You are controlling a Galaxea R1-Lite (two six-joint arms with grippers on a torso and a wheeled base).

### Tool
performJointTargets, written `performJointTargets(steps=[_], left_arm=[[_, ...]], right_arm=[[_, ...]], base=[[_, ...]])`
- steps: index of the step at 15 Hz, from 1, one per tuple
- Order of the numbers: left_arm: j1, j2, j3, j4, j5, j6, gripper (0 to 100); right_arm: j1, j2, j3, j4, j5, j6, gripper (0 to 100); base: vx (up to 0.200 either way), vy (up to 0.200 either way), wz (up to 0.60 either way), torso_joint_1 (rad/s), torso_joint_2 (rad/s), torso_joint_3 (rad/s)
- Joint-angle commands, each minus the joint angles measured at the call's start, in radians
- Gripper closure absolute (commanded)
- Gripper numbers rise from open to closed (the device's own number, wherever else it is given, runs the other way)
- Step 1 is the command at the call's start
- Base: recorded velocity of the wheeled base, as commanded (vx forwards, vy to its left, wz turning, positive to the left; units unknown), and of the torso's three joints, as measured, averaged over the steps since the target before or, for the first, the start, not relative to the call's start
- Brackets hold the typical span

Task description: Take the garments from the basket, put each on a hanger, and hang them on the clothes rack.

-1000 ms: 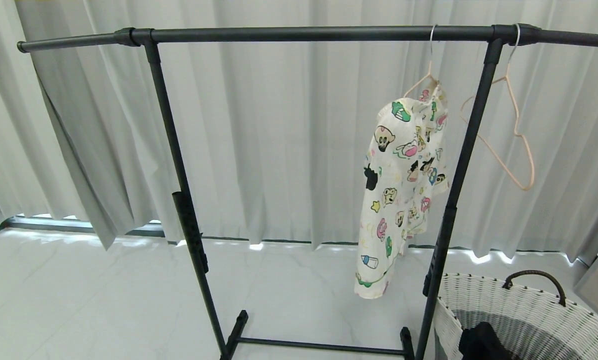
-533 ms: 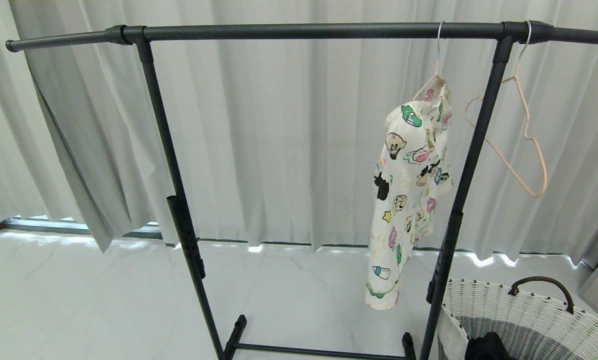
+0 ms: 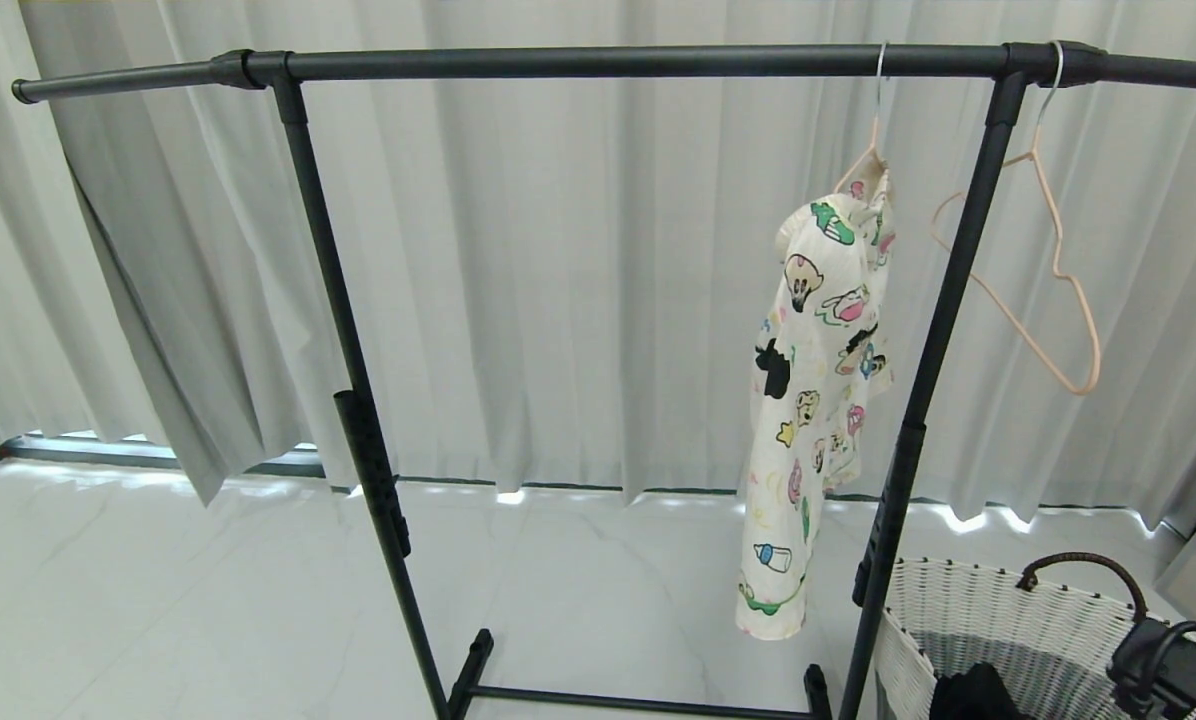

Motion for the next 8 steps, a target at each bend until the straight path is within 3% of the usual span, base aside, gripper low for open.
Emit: performJointTargets(steps=[1,3,5,8], left_arm=[[-0.018,-0.015,0.0,0.0,0.0,-0.01,0],[-0.018,-0.022,0.0,0.002,0.0,-0.084,0],[-0.018,-0.053,0.0,0.003,0.0,-0.093,0],[-0.018,-0.056,0.0,0.003,0.0,-0.093,0]], right_arm=[[0.059,0.253,0.009,-0.141,0.036,-0.02,0],[0.071,0.368,0.012,-0.249,0.048,-0.022,0],[0.075,0.48,0.008,-0.344,0.046,-0.022,0],[0.068,0.563,-0.041,-0.354,0.04,-0.025,0]], base=[[0.0,0.0,0.0,0.0,0.0,0.0],[0.0,0.0,0.0,0.0,0.0,0.0],[0.0,0.0,0.0,0.0,0.0,0.0],[0.0,0.0,0.0,0.0,0.0,0.0]])
